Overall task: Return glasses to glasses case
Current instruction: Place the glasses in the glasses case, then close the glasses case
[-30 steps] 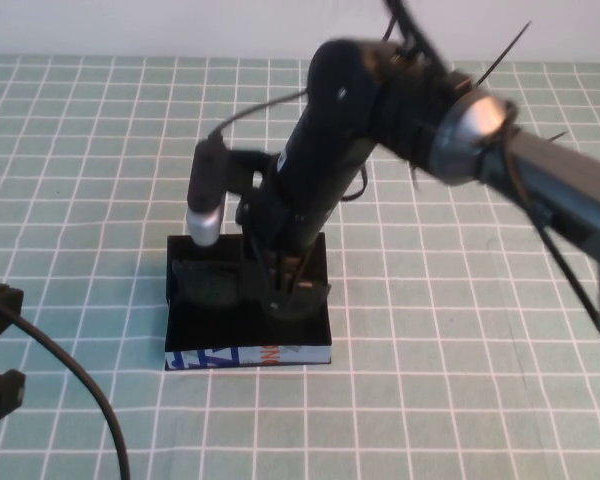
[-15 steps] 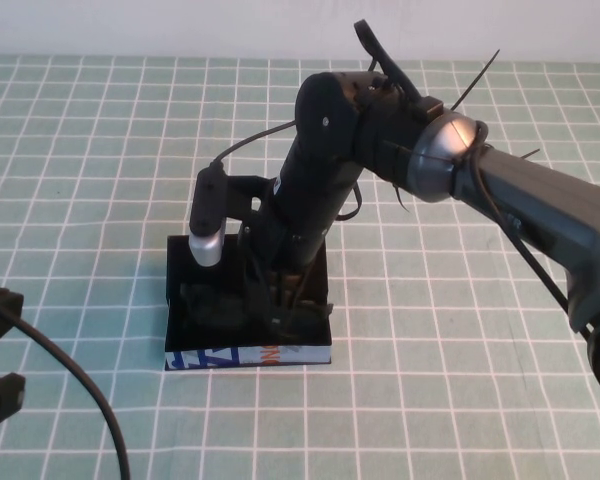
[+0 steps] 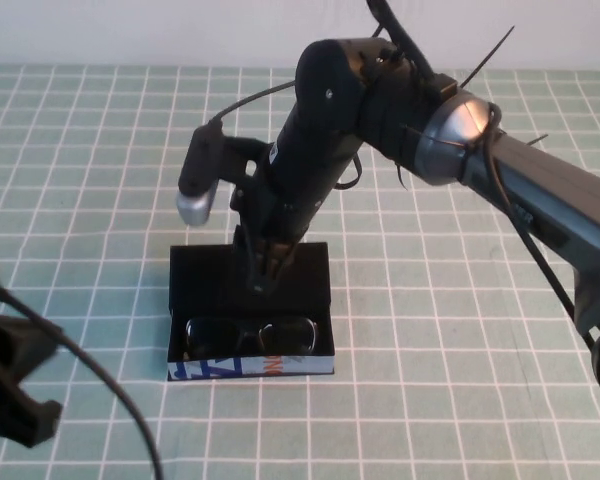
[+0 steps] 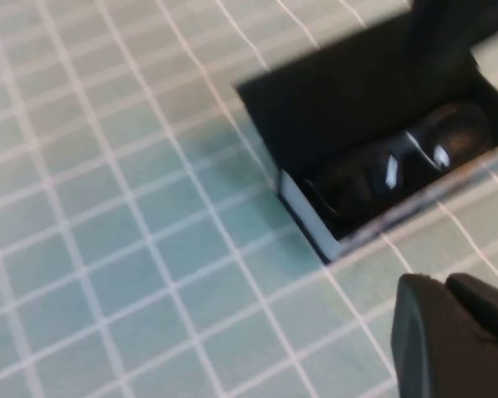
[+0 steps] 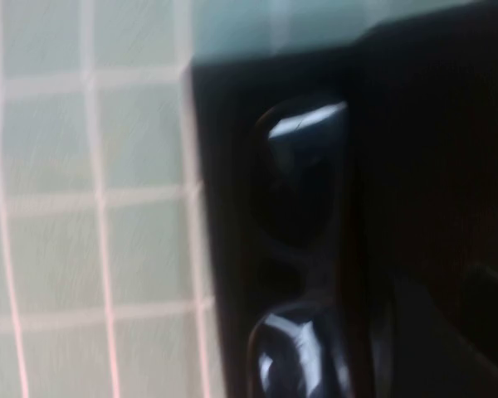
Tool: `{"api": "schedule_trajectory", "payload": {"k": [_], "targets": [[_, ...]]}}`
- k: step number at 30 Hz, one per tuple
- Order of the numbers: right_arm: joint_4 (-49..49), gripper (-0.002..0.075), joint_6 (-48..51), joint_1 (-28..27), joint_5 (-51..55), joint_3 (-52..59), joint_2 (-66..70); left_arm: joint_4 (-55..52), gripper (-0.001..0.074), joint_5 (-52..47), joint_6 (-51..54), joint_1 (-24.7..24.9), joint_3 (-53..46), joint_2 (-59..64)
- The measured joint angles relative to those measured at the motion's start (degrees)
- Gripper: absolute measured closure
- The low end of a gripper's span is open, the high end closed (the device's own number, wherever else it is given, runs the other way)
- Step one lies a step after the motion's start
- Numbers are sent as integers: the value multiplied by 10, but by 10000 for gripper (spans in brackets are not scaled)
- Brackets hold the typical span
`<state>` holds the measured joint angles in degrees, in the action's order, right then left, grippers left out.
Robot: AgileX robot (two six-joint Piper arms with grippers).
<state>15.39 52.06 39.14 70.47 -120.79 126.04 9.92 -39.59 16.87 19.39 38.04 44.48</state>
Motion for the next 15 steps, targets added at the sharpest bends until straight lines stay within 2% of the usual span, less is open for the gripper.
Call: {"api": "schedule_trajectory", "payload": {"k": [3,7,11,15], "targets": [[-3,631,-70,-2,-6,-30,0,62,736,-9,72,0,0,50],[-15,714,-122,-7,-10,-46,-1,134,736,0,156,0,0,134],[-17,732,-163,-26,-20,-47,-1,168,736,25,194,4,0,216],[-9,736,-224,-61,-56,-47,0,193,736,64,210,37,0,280]]}}
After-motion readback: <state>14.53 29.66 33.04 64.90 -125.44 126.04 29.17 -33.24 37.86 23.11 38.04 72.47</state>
